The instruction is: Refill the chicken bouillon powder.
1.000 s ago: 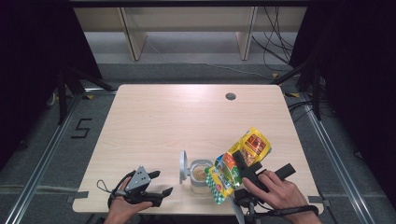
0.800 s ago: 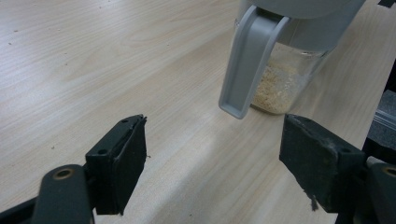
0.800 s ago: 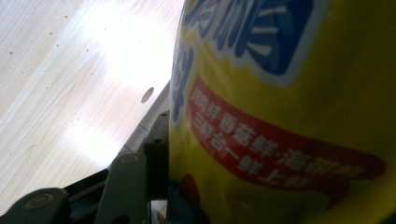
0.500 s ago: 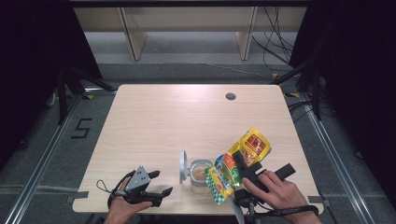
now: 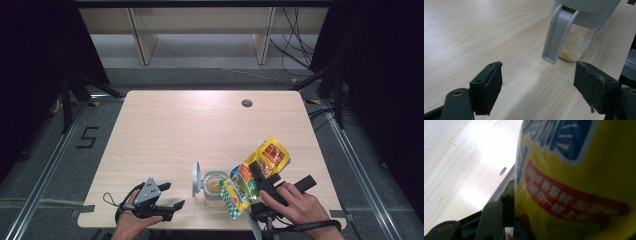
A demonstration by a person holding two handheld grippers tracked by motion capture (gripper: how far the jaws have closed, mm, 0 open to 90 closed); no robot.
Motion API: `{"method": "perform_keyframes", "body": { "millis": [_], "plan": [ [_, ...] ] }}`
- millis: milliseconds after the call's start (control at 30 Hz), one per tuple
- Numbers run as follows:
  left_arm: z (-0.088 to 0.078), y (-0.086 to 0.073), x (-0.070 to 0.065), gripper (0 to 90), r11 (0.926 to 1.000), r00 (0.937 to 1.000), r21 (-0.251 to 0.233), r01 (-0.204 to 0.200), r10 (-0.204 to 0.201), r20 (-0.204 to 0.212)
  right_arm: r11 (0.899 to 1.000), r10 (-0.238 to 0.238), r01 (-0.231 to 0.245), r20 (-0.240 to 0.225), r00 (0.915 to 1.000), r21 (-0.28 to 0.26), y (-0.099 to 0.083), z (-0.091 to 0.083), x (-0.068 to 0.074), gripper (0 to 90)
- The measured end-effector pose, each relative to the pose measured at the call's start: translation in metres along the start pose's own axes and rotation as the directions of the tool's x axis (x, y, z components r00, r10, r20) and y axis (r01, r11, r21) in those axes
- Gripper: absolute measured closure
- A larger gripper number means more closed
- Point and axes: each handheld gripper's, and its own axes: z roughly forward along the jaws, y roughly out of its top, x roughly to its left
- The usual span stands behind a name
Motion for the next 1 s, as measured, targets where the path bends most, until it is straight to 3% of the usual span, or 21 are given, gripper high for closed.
{"method": "perform_keyframes", "body": {
  "millis": [67,167,1000],
  "plan": [
    [0.0000,0.0002,-0.0003,22.1,1.0000,1.0000,-0.002,0.003,-0.003,0.003,1.000,0.002,-0.002,0.017,0.9999,0.001,-0.0002,-0.0006,0.0002,52.4],
    [-0.0002,0.0006,0.0014,22.1,0.9997,0.9997,0.000,-0.024,0.024,0.002,1.000,0.000,0.000,0.012,0.9999,0.004,-0.0003,-0.0004,0.0002,52.4],
    [-0.0001,0.0009,0.0015,22.1,0.9997,0.9997,0.002,-0.025,0.025,0.000,1.000,0.003,-0.003,0.012,0.9999,0.003,-0.0015,-0.0012,-0.0002,52.5]
  ]
}}
